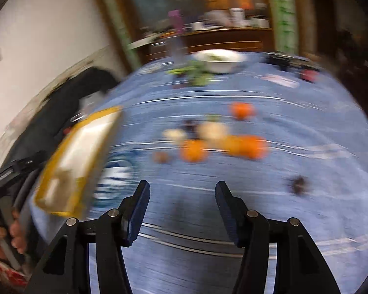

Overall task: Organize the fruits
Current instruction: 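Carry both items over the yellow-rimmed tray and open both tools to release, then move both tools back to the fruit cluster toward two oranges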

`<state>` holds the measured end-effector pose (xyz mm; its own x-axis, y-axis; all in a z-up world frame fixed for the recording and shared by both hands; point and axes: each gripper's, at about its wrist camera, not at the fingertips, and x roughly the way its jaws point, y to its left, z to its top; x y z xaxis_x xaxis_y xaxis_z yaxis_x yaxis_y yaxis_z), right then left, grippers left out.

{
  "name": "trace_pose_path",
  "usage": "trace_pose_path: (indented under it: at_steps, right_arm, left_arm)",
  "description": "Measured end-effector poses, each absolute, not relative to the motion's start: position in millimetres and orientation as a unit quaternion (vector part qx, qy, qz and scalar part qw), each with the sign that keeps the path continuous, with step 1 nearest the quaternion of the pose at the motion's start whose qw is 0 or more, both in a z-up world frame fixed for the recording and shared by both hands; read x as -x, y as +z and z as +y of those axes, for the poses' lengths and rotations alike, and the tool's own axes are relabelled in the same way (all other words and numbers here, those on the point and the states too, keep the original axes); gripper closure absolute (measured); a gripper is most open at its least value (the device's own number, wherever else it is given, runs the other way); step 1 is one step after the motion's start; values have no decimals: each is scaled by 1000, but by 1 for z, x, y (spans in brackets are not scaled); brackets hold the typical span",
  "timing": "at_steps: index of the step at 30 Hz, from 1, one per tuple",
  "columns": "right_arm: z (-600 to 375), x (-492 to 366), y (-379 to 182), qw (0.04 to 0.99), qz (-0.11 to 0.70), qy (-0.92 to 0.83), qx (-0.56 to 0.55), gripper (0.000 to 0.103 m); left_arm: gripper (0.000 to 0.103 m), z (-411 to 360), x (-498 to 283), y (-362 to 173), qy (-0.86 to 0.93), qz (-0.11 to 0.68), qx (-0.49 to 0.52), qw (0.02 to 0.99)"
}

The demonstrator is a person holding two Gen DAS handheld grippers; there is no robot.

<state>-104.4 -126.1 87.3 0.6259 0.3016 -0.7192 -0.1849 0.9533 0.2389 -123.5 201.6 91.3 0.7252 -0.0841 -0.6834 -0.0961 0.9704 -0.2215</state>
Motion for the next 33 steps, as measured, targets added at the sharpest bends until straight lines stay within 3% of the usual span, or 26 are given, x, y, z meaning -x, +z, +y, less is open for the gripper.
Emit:
trace_pose_path:
  at_steps: [8,20,26,29,33]
  right_arm:
    - [-223,101,74,900,416,63,-113,43]
    - [-164,17,53,898,417,125,-65,44]
    - [-170,10,34,891,421,146,-85,45]
    - [-176,8,34,881,420,184,-112,45]
    - [-184,9,37,861,414,241,-169,45]
  left_arm:
    - [25,136,107,79,-64,405,88,908]
    - [26,63,77,70,-120,413,11,903]
    - [32,26,52,59,-155,409,-18,899]
    - [43,6,36,47,-166,420,-34,892]
    - [47,-9,15,33,-170,429,-44,886]
